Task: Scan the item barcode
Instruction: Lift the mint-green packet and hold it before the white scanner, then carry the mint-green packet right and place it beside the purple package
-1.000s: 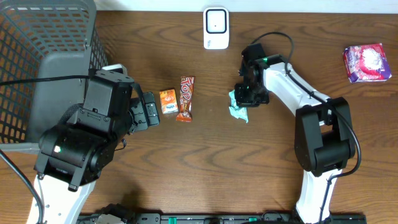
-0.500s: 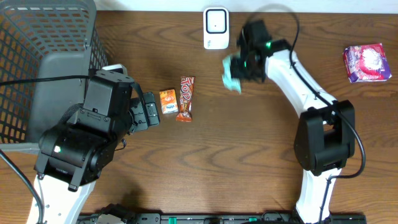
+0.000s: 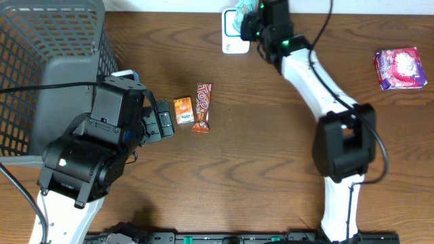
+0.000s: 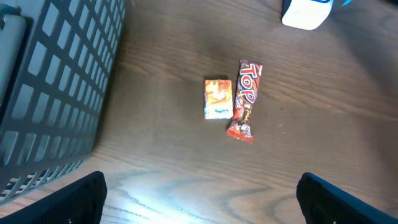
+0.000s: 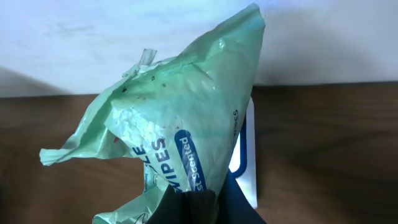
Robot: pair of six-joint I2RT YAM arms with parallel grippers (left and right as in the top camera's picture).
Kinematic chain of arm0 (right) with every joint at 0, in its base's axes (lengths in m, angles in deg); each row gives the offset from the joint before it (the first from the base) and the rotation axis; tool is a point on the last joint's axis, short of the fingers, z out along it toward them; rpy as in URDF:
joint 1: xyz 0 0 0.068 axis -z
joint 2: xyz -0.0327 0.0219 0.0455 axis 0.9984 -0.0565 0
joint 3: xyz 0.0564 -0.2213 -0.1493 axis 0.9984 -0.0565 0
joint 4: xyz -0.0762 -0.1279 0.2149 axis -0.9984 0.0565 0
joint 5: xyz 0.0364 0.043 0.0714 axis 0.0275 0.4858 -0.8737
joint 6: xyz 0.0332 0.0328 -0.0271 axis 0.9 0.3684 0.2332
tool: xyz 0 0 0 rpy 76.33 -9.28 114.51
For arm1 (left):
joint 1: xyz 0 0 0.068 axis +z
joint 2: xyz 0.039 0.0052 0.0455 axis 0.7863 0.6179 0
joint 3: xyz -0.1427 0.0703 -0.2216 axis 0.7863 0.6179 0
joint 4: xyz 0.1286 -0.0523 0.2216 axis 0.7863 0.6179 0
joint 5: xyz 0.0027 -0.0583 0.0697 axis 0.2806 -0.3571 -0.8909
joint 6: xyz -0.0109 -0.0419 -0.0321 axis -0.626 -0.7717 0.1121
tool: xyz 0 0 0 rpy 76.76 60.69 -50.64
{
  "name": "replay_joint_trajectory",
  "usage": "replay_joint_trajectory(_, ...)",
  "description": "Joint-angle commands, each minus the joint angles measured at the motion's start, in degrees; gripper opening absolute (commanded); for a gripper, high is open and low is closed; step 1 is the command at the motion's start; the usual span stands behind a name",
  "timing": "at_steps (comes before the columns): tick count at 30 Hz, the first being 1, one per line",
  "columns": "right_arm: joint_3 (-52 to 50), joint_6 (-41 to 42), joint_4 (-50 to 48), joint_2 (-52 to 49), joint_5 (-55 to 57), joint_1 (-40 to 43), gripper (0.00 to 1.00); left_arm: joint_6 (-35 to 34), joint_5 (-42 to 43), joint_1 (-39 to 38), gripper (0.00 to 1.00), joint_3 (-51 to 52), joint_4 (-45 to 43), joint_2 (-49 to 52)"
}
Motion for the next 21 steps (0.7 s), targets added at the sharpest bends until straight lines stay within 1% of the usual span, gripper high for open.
replay_joint_trajectory(1,0.26,1.09,-1.66,-3.61,5.09,-0.9,0.01,-0.11,-0.31,0.13,0.98,-0.2,0.15,-0.11)
replay_joint_trajectory(7,0.28,1.03,-1.05,0.28,8.2,1.62,0.01,-0.09,-0.31,0.13,0.98,-0.2,0.15,-0.11)
replay_joint_trajectory(10,0.28,0.98,2.62,4.09,12.81,3.96,0.01,-0.11,-0.31,0.13,0.98,-0.2,0.15,-0.11)
replay_joint_trajectory(12,0.28,-0.66,6.38,6.58,16.92,6.21,0.01,-0.11,-0.31,0.13,0.98,-0.2,0.15,-0.11)
replay_joint_trajectory(14,0.28,-4.07,9.79,7.96,18.88,8.55,0.01,-0.11,-0.31,0.13,0.98,-0.2,0.15,-0.11)
replay_joint_trajectory(16,0.28,-11.06,14.43,8.33,19.67,11.34,0.01,-0.09,-0.31,0.13,0.98,-0.2,0.15,-0.11)
replay_joint_trajectory(18,0.26,-15.63,18.93,8.11,21.55,13.51,0.01,-0.11,-0.31,0.13,0.98,-0.2,0.15,-0.11)
replay_joint_trajectory(21,0.24,-20.59,25.2,6.64,23.76,17.4,0.01,-0.11,-0.31,0.13,0.98,-0.2,0.15,-0.11)
